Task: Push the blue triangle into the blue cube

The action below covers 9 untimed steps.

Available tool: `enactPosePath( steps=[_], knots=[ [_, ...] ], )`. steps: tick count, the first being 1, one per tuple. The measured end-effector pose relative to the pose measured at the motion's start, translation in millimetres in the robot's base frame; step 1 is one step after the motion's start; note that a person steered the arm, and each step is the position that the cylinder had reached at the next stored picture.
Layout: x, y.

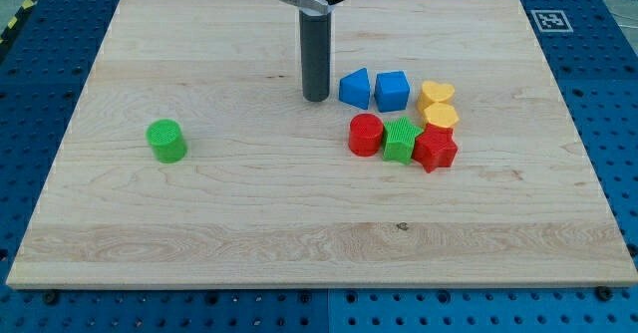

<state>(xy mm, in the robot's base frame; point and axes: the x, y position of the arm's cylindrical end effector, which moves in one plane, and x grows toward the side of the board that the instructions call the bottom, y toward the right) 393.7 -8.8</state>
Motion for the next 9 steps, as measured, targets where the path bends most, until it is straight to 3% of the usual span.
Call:
enactPosePath(
  steps=[9],
  knots=[
    [-4.4,37.9]
  ],
)
